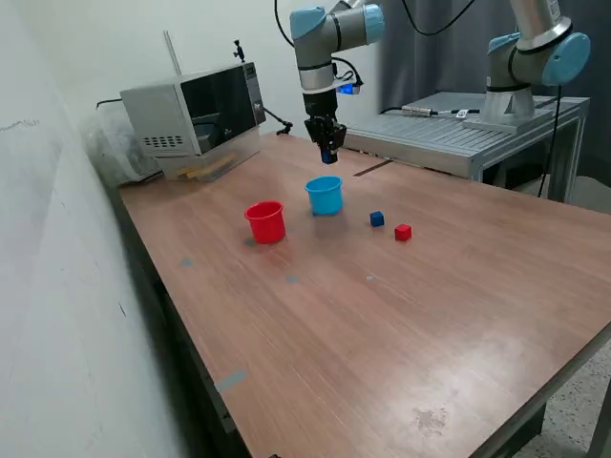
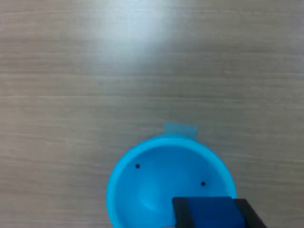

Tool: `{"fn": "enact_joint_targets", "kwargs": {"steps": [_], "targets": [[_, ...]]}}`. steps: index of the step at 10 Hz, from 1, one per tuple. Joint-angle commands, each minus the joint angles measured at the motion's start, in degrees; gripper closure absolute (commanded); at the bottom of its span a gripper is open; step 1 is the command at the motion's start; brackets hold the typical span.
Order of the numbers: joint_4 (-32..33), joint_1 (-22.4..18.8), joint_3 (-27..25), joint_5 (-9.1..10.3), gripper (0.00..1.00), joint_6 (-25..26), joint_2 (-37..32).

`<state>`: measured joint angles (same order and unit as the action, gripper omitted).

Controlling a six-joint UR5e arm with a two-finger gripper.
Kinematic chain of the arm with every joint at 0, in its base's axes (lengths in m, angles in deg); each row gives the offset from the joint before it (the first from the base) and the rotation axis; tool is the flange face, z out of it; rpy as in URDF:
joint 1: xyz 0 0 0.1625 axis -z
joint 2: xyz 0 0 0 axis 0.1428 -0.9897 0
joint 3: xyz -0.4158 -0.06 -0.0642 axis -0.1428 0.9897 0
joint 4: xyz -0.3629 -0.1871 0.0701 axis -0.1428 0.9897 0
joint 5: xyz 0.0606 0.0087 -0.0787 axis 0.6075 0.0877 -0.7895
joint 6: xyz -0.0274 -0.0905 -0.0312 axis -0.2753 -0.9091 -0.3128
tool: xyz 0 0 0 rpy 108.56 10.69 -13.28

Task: Place red objects in the red bin, and blue objects in the blue bin.

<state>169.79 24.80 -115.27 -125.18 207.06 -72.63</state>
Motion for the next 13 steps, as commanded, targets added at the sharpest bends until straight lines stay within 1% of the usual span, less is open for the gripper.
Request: {"fn": "enact_joint_targets", "kwargs": {"steps": [1,6,7,8,13], "targets": [[0.37,0.02,0.99,0.06,1.0,0.05,0.04],[0.37,0.72,1.88,0.15,1.0,-0.39,0.22],[0.37,1.77,1.88,0.15,1.0,-0.47,0.48],[0.37,2.04,1.96,0.15,0.0,-0.47,0.57],[0.11,1.87,1.18,0.24,0.0,-0.56,0.83]]}}
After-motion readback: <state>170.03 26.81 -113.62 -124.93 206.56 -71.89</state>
